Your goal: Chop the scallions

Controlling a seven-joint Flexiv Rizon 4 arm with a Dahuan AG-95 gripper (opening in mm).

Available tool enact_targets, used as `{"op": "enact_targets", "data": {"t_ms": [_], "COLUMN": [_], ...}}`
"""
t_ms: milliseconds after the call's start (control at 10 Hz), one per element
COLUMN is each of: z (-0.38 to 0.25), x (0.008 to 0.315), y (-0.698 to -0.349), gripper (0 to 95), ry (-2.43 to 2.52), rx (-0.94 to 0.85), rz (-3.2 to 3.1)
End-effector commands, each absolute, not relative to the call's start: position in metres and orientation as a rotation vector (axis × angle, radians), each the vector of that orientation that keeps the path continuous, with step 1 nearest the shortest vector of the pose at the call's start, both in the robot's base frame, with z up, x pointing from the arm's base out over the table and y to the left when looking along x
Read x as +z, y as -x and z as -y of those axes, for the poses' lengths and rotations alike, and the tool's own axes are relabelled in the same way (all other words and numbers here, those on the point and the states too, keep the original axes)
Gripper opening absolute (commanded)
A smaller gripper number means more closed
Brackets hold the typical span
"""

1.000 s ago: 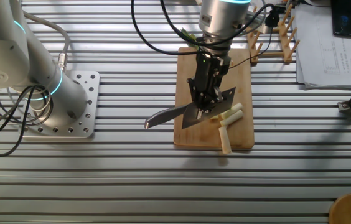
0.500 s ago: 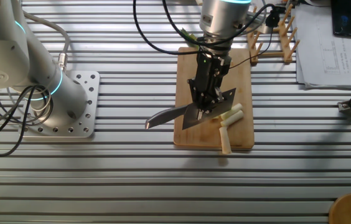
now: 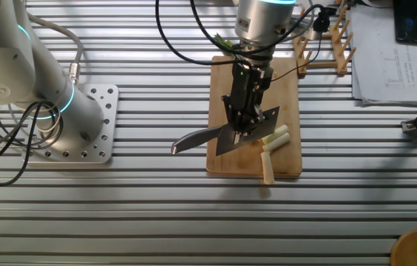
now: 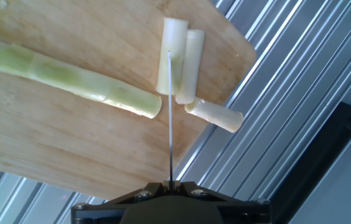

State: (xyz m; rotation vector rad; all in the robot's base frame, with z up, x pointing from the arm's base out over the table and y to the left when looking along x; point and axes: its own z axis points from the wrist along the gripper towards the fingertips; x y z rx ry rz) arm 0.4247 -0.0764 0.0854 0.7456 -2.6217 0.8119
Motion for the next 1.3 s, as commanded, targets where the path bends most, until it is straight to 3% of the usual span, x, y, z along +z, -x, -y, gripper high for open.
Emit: {"op": "enact_targets", "data": {"t_ms": [100,1300], "z": [0.079,0.094], "x": [0.087,0.108], "y": [-0.424,-0.409], "gripper": [0.0,0.0], "ry": [-0.748,-0.726], "rx": [0.814,0.871], "rz": [2.628,2.621]}}
